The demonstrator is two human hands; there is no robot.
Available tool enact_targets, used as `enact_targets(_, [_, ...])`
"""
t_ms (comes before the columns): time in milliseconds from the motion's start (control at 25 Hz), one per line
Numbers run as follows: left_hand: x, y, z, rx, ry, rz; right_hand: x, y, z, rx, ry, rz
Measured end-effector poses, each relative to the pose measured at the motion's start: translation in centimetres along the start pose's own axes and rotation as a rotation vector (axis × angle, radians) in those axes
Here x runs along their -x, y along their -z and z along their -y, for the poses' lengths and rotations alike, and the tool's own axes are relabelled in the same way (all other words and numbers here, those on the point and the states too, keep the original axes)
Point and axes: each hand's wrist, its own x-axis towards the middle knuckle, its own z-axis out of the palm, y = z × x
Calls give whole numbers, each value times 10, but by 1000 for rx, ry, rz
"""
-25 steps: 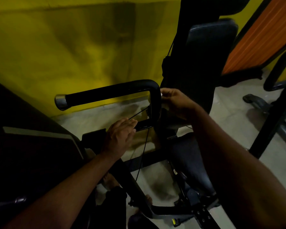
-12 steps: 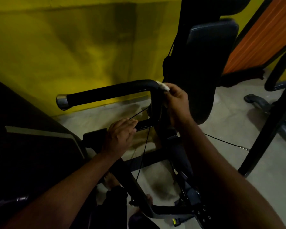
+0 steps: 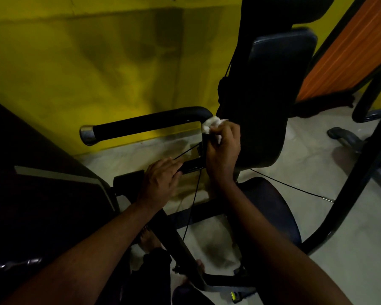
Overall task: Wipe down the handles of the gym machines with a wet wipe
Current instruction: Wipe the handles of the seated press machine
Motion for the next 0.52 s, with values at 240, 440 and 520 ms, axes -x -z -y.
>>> enact_targets(240, [-2,58,-5,-291,-151,-289,-5,-12,9,97,56,-66])
enact_targets(440, [-5,110,15,-520,93,-381,-2,-28,34,51,18,-115])
enact_targets(520, [0,123,31,-445,139,-369,1,-33,48,-51,-31,-60])
